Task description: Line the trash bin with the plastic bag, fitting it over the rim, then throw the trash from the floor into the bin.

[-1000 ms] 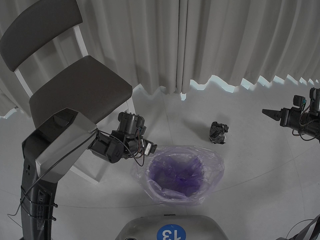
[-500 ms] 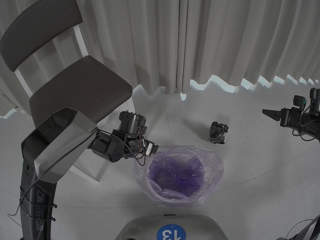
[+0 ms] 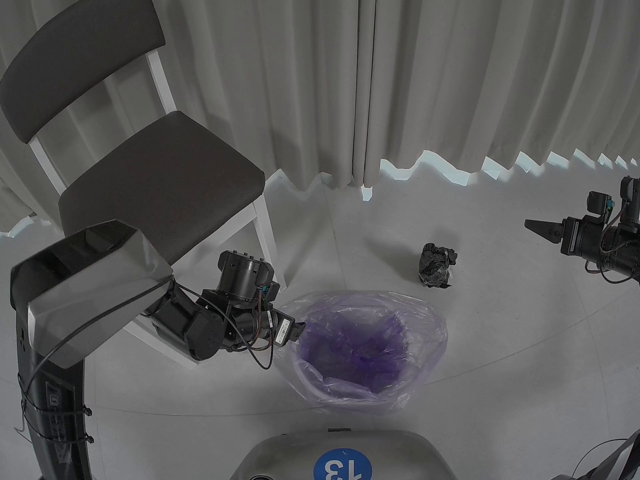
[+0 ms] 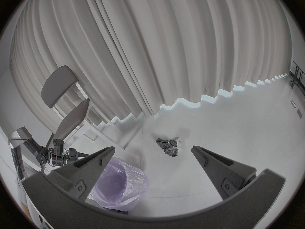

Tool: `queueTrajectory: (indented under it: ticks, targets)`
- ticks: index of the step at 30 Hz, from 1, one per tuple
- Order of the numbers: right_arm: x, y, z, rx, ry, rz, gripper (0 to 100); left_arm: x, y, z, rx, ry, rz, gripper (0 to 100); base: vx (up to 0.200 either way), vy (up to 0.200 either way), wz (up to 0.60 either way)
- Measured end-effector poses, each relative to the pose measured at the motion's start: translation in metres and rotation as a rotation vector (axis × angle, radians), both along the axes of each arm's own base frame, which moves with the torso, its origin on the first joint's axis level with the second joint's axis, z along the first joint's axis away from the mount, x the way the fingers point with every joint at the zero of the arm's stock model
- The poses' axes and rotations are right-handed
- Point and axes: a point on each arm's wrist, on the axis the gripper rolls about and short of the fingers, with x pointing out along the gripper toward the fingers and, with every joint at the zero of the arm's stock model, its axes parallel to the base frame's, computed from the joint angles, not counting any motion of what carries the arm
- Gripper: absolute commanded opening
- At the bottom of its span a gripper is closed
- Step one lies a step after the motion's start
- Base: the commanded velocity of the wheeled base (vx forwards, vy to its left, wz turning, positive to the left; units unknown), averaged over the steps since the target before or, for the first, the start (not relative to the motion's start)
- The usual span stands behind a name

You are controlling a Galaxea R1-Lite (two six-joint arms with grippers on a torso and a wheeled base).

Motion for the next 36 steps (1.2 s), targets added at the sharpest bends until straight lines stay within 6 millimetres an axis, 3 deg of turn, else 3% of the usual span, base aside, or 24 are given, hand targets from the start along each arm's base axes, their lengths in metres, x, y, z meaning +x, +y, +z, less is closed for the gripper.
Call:
queueTrajectory:
  ticks: [15,24,25,36]
  targets:
    - [0.001,-0.001,0.001,0.000,-0.002,-0.002,100,0.035,0.004,-0.013,0.019,-0.043,0.020,100,0.000,0.000,0.00]
    - [0.002,-0.001,0.000,0.001,0.000,-0.003,100,0.040,0.000,-0.020,0.018,-0.042,0.018,100,0.000,0.000,0.00]
    - [0.002,-0.001,0.000,0.001,0.000,-0.003,100,0.040,0.000,-0.020,0.017,-0.042,0.016,0,0.000,0.000,0.00]
    - [0.002,-0.002,-0.001,0.000,0.001,-0.006,100,0.043,-0.002,-0.019,0.006,-0.049,0.021,0,0.000,0.000,0.00]
